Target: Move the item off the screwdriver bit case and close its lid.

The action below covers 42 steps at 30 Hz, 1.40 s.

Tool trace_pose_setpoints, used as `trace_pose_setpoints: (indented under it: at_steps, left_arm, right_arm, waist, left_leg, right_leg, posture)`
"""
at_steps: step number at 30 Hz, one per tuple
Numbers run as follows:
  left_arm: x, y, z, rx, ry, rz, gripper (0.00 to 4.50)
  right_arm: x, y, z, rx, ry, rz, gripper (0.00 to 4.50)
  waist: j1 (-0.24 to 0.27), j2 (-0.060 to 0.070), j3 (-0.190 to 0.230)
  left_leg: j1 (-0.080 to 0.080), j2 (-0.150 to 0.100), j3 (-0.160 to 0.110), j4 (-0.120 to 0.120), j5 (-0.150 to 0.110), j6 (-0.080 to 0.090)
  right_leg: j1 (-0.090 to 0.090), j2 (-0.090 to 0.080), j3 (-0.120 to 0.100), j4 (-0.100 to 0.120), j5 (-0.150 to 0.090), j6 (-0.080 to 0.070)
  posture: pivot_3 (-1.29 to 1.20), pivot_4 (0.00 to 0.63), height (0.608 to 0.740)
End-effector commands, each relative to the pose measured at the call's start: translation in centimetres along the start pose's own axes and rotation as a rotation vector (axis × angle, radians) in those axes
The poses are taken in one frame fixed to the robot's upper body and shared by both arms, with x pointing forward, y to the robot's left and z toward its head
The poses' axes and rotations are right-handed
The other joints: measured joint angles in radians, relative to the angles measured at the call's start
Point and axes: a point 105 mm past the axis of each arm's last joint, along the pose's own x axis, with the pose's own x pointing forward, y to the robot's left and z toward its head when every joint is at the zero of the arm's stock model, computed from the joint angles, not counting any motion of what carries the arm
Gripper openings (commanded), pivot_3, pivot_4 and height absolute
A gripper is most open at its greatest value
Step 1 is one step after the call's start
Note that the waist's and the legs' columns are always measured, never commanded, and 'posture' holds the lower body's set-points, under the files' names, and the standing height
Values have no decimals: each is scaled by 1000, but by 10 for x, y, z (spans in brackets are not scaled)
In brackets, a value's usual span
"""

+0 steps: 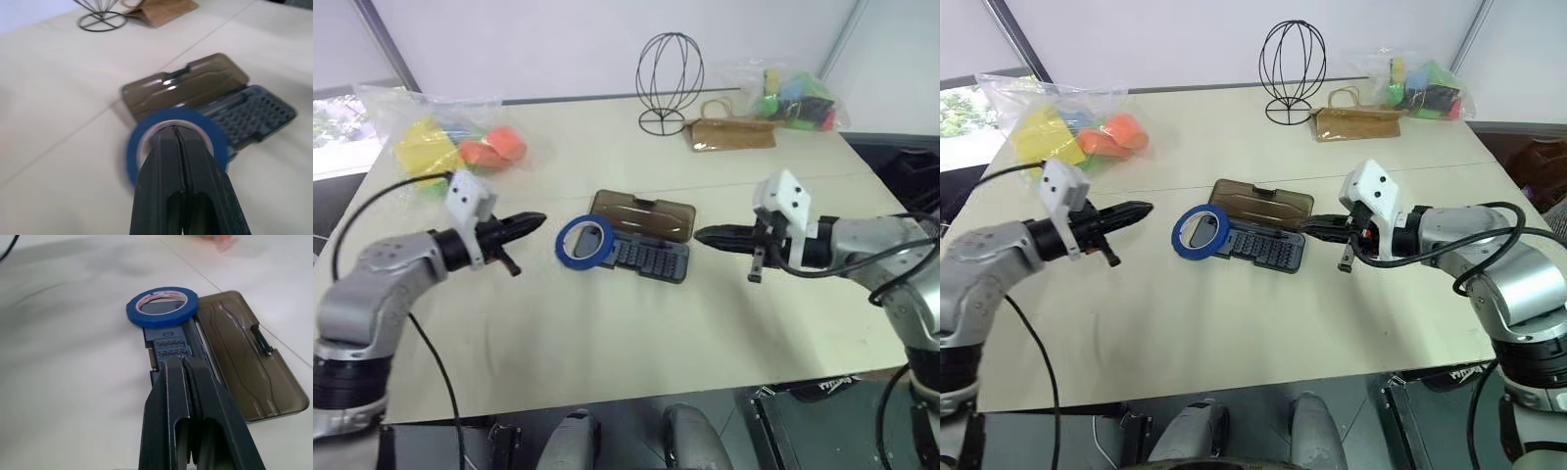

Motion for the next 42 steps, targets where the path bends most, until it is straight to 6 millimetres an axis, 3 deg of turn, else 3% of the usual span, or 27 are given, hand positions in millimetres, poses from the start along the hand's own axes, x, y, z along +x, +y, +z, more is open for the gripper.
trace_pose_setpoints:
  at_steps: [1, 18, 34, 40, 42]
  left_arm:
    - [-14, 5, 17, 40, -21, -23, 0]
    - [-8, -3, 14, -6, -32, -68, 0]
    - [14, -7, 7, 14, -24, -122, 0]
    - [22, -18, -3, 28, 19, -193, 0]
    - [25, -21, -5, 21, 18, -211, 529]
  right_arm:
    - [-6, 0, 16, -76, -21, 29, 31]
    - [-3, -4, 19, -113, -22, 30, 31]
    - [-1, -3, 17, -105, -23, 13, 31]
    - [0, -5, 18, -101, -33, -2, 31]
    - [0, -5, 17, -102, -33, -5, 0]
  waist:
    - [0, 0, 0]
    - [0, -2, 1]
    - [1, -2, 1]
    - [0, -2, 1]
    - [0, -2, 1]
  left_leg:
    - [0, 0, 0, 0, 0, 1]
    - [0, 0, 0, 0, 0, 0]
    - [0, 0, 0, 0, 1, -1]
    - [0, 0, 0, 0, 1, -1]
    - [0, 0, 0, 0, 1, -1]
  right_leg:
    - [0, 0, 0, 0, 0, 0]
    - [0, 0, 0, 0, 0, 0]
    - [0, 0, 0, 0, 0, 0]
    - [0, 0, 0, 0, 0, 0]
    - [0, 0, 0, 0, 0, 0]
  posture:
    - [0, 150, 740]
    - [0, 150, 740]
    - [0, 150, 740]
    - [0, 150, 740]
    - [0, 150, 740]
